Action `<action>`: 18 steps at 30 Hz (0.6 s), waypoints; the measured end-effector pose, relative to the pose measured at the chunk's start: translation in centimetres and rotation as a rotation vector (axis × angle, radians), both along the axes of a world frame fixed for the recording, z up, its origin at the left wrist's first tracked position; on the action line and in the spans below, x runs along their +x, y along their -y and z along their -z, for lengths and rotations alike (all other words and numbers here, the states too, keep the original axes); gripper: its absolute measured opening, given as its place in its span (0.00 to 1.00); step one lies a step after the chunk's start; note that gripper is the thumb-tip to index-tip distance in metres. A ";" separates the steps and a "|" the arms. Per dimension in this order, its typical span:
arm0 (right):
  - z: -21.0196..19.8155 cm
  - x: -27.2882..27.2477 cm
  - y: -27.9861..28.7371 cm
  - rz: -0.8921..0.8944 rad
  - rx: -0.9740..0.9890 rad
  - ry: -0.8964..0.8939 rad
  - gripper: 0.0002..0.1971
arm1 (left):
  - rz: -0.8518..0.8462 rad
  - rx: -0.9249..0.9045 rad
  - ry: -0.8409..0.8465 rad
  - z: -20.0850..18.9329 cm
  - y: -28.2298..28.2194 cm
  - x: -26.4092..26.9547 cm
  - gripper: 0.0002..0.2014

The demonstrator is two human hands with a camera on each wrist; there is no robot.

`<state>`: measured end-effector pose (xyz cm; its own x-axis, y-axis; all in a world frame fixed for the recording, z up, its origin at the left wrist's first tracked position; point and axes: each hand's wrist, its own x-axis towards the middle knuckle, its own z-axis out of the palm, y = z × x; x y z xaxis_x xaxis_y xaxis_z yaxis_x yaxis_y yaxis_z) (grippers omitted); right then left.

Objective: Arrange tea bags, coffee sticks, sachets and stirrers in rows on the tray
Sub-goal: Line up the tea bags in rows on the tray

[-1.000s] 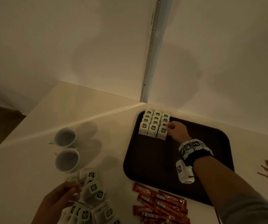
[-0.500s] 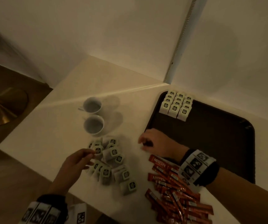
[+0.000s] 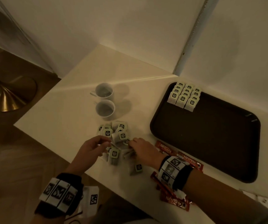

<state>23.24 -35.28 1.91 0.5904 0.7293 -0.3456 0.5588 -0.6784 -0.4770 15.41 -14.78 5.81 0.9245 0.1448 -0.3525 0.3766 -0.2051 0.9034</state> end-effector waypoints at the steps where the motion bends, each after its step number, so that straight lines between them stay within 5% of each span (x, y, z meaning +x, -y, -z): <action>1: -0.2 0.3 0.1 0.018 0.018 -0.030 0.11 | -0.003 -0.003 0.003 0.0 0.2 0.1 0.08; 5: -2.8 2.0 0.6 0.053 0.165 -0.161 0.10 | 0.014 -0.022 0.002 -0.5 1.1 1.2 0.05; 9: -7.6 3.9 0.7 -0.022 0.298 -0.206 0.13 | 0.232 -0.155 -0.138 -2.7 2.7 3.6 0.28; 13: -11.8 5.8 1.0 -0.025 0.417 -0.182 0.12 | 0.410 -0.342 -0.144 -5.5 4.7 6.3 0.19; 18: -14.5 8.2 2.5 0.193 0.548 -0.006 0.14 | 0.344 -0.460 -0.008 -8.4 6.8 9.5 0.17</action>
<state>31.44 -37.80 16.37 0.7298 0.6820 0.0483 0.4454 -0.4207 -0.7903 24.93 -21.56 14.23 0.8883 -0.3337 -0.3156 0.3653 0.0967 0.9259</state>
